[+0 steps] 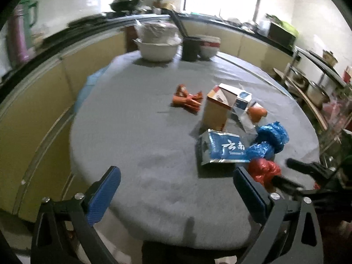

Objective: Collect trash
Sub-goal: 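Grasp the red plastic bag with the right gripper, then grasp the blue Yunnan cigarette pack with the left gripper while the right gripper holds the red bag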

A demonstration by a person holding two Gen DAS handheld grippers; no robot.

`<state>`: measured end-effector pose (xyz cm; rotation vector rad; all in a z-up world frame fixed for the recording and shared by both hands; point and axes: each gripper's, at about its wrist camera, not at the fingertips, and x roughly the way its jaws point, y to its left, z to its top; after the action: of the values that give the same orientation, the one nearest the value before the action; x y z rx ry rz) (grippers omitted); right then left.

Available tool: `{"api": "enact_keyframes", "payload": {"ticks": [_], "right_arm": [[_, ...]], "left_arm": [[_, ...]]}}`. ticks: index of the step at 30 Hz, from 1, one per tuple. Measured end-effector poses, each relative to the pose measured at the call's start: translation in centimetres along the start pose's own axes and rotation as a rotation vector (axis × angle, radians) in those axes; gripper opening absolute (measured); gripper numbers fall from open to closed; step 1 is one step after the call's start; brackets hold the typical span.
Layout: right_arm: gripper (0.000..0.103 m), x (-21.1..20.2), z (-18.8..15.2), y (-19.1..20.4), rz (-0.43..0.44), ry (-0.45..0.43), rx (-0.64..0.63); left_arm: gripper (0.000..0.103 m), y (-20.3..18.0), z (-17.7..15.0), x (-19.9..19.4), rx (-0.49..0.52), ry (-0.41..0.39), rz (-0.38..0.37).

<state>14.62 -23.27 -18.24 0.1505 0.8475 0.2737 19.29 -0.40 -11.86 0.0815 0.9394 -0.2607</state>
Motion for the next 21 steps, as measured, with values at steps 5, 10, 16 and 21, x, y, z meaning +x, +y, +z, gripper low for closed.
{"api": "enact_keyframes", "payload": {"ticks": [5, 10, 16, 21], "right_arm": [[0.052, 2.4, -0.1, -0.8, 0.049, 0.045, 0.011], [0.050, 1.3, -1.3, -1.8, 0.074, 0.017, 0.067], [0.050, -1.7, -3.9, -3.8, 0.098, 0.008, 0.163], [0.050, -4.3, -5.3, -4.8, 0.094, -0.026, 0.212]], "left_arm": [[0.080, -0.7, 2.4, 3.9, 0.024, 0.058, -0.088], [0.080, -2.2, 4.2, 7.7, 0.020, 0.129, -0.162], [0.063, -4.5, 4.5, 10.0, 0.035, 0.178, -0.247], [0.054, -4.8, 4.2, 9.7, 0.027, 0.149, -0.262]]}}
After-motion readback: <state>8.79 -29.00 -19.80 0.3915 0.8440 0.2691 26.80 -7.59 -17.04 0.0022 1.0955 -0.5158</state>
